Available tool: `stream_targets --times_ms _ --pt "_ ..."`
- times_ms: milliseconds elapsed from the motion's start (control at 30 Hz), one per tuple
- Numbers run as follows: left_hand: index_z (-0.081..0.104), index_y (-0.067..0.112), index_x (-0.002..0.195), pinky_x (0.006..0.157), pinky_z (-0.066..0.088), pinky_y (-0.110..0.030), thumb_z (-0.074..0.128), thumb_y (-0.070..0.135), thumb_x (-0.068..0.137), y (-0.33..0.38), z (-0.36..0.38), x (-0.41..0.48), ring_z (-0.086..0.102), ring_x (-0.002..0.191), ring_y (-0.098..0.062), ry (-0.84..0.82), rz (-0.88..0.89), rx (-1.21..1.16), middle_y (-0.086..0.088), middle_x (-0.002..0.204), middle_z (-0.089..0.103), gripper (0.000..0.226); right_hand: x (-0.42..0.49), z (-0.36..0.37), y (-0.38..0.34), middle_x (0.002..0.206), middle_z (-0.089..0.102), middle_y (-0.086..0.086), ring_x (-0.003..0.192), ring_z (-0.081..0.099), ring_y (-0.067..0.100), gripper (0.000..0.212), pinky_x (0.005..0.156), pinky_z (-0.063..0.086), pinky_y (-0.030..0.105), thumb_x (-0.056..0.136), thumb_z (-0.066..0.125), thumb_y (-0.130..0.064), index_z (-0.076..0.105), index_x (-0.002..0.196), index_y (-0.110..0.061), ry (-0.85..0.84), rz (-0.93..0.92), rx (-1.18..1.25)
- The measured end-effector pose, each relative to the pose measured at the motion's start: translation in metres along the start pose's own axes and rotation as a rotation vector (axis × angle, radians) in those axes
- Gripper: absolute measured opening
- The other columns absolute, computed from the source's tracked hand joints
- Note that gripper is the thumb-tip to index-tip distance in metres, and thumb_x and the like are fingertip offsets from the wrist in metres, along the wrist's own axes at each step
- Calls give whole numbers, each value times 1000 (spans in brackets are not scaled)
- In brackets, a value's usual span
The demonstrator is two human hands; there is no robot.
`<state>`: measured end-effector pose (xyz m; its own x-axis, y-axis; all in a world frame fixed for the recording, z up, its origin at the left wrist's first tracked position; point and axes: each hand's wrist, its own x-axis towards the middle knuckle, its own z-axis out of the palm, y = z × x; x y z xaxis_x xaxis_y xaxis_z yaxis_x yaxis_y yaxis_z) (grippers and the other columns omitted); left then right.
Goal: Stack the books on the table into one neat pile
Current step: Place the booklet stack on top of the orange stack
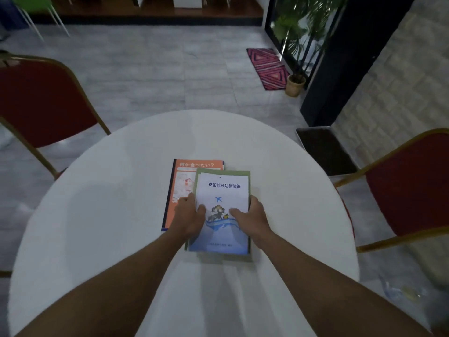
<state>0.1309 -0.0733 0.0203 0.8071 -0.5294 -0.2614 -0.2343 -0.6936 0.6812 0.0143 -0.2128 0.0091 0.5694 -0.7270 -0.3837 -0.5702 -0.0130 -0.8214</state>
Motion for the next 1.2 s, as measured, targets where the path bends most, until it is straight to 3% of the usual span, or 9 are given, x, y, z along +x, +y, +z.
stream_targets --times_ms 133,433,600,667,767,833,900,1033,1200 --pt "53 -5 110 93 48 -45 48 19 96 -17 -22 33 56 107 -41 74 -23 65 -27 115 57 28 29 31 -25 123 61 13 107 65 29 49 91 56 44 79 76 -29 57 122 -11 -51 1 -53" --pt "53 -4 111 96 45 -45 46 20 97 -47 -36 84 56 108 -41 70 -50 98 -26 116 59 29 67 74 -44 129 52 12 114 59 28 57 97 53 46 81 74 -37 54 127 -9 -79 19 -134" --pt "50 1 121 104 31 -40 38 22 101 -61 -31 93 52 116 -34 19 3 254 -20 125 58 32 72 82 -38 134 45 9 132 37 30 57 108 36 44 86 63 -52 51 129 -16 -29 -28 -463" --pt "46 1 127 106 33 -41 39 25 101 -69 -30 94 49 121 -34 -2 5 158 -18 131 54 36 73 85 -31 143 39 8 136 36 28 60 111 34 45 89 61 -52 47 135 -16 -43 -44 -394" --pt "25 6 148 116 32 -45 33 36 103 -69 -26 89 39 138 -26 -103 -53 -222 -10 152 37 54 68 92 -20 159 27 6 147 29 24 74 118 29 48 94 55 -52 29 152 -13 -62 -31 -193" --pt "18 12 150 113 34 -31 30 33 105 -67 -21 84 40 134 -14 -115 -48 -381 -1 150 35 51 63 98 -12 160 30 5 147 32 23 74 118 31 47 97 53 -49 23 155 -14 -54 -43 -98" --pt "25 15 146 100 33 -19 28 24 105 -67 -17 79 41 120 -5 -77 -23 -397 7 136 39 42 59 102 -7 156 38 3 143 40 23 69 117 34 46 98 52 -45 24 154 -16 -33 -49 -29" --pt "36 18 130 101 36 -29 29 17 103 -70 -9 79 47 117 -12 -20 -17 -379 0 131 48 29 58 102 -4 150 47 2 135 49 22 60 112 40 45 99 48 -46 32 149 -18 -4 -38 -21" --pt "36 15 132 105 47 -46 31 22 103 -71 -4 77 54 121 -21 -16 -15 -371 -9 131 52 30 59 99 -1 148 49 1 133 51 22 59 111 42 44 100 47 -47 32 149 -19 6 -71 -56"
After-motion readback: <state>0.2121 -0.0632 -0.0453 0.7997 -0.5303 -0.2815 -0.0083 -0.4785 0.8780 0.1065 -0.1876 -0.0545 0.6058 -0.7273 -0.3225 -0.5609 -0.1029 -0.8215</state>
